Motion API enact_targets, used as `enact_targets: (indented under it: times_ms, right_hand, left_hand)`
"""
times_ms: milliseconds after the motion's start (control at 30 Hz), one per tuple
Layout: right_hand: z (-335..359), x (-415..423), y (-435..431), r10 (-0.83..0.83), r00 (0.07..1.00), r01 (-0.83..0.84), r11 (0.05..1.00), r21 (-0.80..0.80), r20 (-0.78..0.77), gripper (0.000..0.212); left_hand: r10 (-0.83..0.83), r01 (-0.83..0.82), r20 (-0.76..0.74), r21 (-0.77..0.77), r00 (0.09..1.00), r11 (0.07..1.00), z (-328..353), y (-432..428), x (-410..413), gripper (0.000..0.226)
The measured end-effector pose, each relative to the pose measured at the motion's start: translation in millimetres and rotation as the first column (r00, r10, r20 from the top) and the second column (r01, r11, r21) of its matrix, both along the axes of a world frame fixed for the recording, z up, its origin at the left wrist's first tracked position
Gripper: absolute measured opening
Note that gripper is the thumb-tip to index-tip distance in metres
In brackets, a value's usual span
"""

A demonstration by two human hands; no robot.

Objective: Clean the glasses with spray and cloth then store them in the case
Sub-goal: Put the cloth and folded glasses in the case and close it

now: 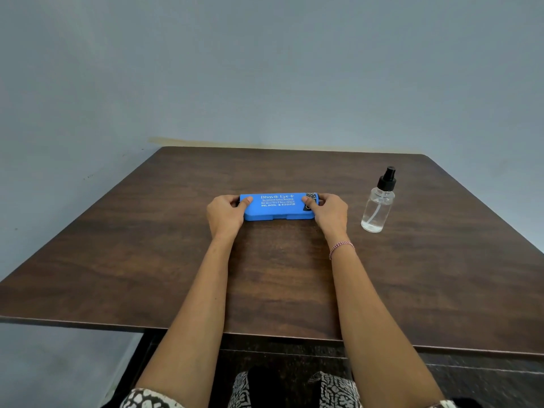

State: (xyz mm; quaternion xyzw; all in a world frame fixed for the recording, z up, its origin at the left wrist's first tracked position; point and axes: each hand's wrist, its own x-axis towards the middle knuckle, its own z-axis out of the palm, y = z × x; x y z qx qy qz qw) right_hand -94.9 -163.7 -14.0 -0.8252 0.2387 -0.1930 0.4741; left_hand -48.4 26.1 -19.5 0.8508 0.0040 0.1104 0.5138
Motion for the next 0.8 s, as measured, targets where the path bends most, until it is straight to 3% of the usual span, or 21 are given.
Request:
enact_targets:
  times_ms: [500, 667, 800]
  right_hand:
    - [-3, -4, -2, -0.040, 0.999, 0.040, 0.998, -0.051, 0.002, 0.050]
    - [5, -19, 10, -0.109, 0.982, 0.143, 0.963, -0.229, 0.155, 0.053]
    - [21, -43, 13, -0.078, 0.960, 0.133, 0.972, -0.194, 0.268, 0.033]
  left_hand:
    - [0.003, -0.003, -0.023, -0.011, 1.000, 1.000, -1, -3, -3, 0.042]
    - [0.138, -0.136, 0.154, -0.021, 0.978, 0.990, 6, -7, -19, 0.044]
    - [0.073, -0.053, 0.244, -0.088, 0.967, 0.995, 13, -32, -39, 0.035]
